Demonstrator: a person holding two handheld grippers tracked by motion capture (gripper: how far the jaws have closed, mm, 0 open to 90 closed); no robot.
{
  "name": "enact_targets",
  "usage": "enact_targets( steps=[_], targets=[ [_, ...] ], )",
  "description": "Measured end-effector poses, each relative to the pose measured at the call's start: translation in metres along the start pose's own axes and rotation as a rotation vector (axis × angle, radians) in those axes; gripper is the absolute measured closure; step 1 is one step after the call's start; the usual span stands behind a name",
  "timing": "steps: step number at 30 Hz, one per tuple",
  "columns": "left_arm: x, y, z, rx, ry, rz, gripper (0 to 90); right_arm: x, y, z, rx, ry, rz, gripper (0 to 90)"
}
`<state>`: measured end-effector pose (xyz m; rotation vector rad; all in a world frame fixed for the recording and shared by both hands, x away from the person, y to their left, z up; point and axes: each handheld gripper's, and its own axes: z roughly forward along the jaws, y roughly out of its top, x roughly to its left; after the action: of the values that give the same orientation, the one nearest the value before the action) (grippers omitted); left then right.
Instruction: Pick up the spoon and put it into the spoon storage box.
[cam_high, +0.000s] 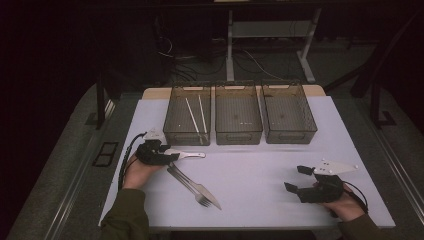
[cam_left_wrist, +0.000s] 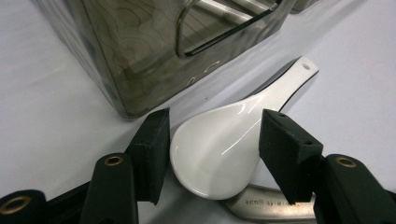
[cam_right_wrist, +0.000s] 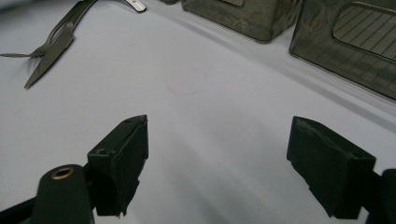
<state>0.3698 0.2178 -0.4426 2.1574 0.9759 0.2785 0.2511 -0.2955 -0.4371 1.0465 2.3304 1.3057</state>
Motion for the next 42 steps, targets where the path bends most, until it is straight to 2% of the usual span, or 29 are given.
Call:
enact_targets(
  steps=[7,8,13,14,15,18,20,22,23,24,29,31,36,42],
  targets=[
    [-0.003,-0.001,0.001,0.029,-0.006,0.025,42.9,0.000,0.000,0.000,-0.002,-0.001,0.004,20.5],
    [-0.003,-0.001,0.001,0.038,-0.008,0.042,42.9,0.000,0.000,0.000,-0.003,-0.001,0.006,20.5],
    [-0.005,-0.001,0.002,0.042,-0.001,0.064,43.1,-0.002,0.000,0.000,-0.004,-0.002,0.009,20.5],
    [-0.004,-0.001,0.002,0.042,-0.011,0.066,43.2,-0.002,0.000,0.000,-0.005,-0.002,0.010,20.5],
    [-0.003,-0.002,0.001,0.033,-0.031,0.047,44.1,-0.002,0.000,0.000,-0.007,-0.002,0.009,20.5],
    [-0.002,-0.002,0.001,0.024,-0.048,0.027,45.0,-0.002,0.000,-0.001,-0.006,-0.003,0.009,20.5],
    [-0.001,-0.002,0.002,0.021,-0.050,0.025,45.4,-0.002,0.000,-0.001,-0.005,-0.003,0.006,20.5],
    [-0.001,-0.002,0.002,-0.003,-0.059,0.000,46.8,-0.002,0.000,-0.001,-0.004,-0.003,0.006,20.5],
    [-0.002,-0.001,0.002,-0.004,-0.056,0.001,48.5,-0.001,0.000,-0.001,-0.005,-0.002,0.007,20.5],
    [-0.002,-0.001,0.002,-0.002,-0.048,0.010,53.3,-0.002,0.000,-0.001,-0.004,-0.004,0.007,20.5],
    [-0.009,0.000,0.005,0.021,-0.053,0.077,59.5,-0.001,-0.001,-0.001,-0.005,-0.005,0.008,20.5],
    [-0.012,0.002,0.005,0.029,-0.038,0.111,61.8,-0.001,-0.001,-0.002,-0.005,-0.005,0.008,20.5],
    [-0.014,0.002,0.003,0.023,-0.041,0.134,70.3,-0.001,-0.001,-0.002,-0.005,-0.006,0.007,20.5],
    [-0.015,0.003,0.000,0.004,-0.067,0.152,80.0,-0.001,-0.001,-0.002,-0.004,-0.007,0.006,20.5]
  ],
)
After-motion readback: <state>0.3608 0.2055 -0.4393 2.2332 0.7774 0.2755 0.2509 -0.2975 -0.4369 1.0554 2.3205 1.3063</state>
